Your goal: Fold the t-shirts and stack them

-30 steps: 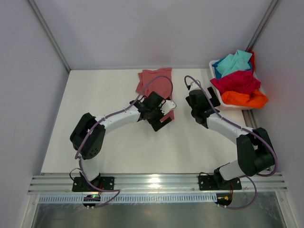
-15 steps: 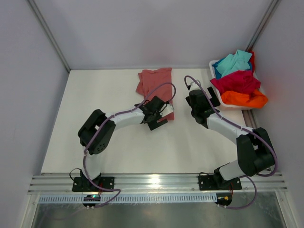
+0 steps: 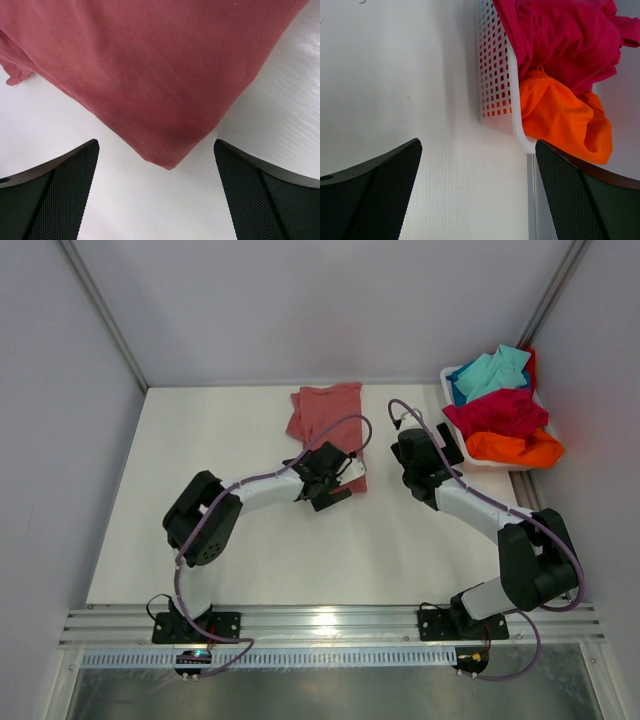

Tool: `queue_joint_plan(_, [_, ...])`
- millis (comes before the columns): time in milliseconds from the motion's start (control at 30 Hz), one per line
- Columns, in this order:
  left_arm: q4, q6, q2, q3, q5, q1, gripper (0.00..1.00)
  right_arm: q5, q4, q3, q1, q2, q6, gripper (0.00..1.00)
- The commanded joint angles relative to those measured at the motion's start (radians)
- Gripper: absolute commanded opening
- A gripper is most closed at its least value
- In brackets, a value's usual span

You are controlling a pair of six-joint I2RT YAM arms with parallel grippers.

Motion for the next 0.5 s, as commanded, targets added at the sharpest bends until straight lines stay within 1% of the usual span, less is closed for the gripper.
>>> queue_joint_plan(0, [0.026,0.027,-0.066,-0.009,0.029,-0.012,0.99,0.004,0.009,0.048,0.002,0.009,0.003,0.99])
queue_joint_plan(67, [0.020,0.059,-0.075,-0.021,0.035,-0.029,0.99,0.002,0.007,0.048,0.002,0.009,0.003,0.99])
queue_joint_plan(167, [0.052,0.125,-0.083,-0.078,0.017,-0.058,0.99,0.002,0.007,0.048,0.002,0.008,0.003,0.99])
queue_joint_plan(333, [0.017,0.137,-0.075,-0.086,0.072,-0.066,0.99,0.002,0.004,0.051,0.002,0.014,0.005,0.99])
queue_joint_plan(467, [0.025,0.150,-0.051,-0.098,0.044,-0.078,0.99,0.004,0.004,0.051,0.002,0.013,0.006,0.99])
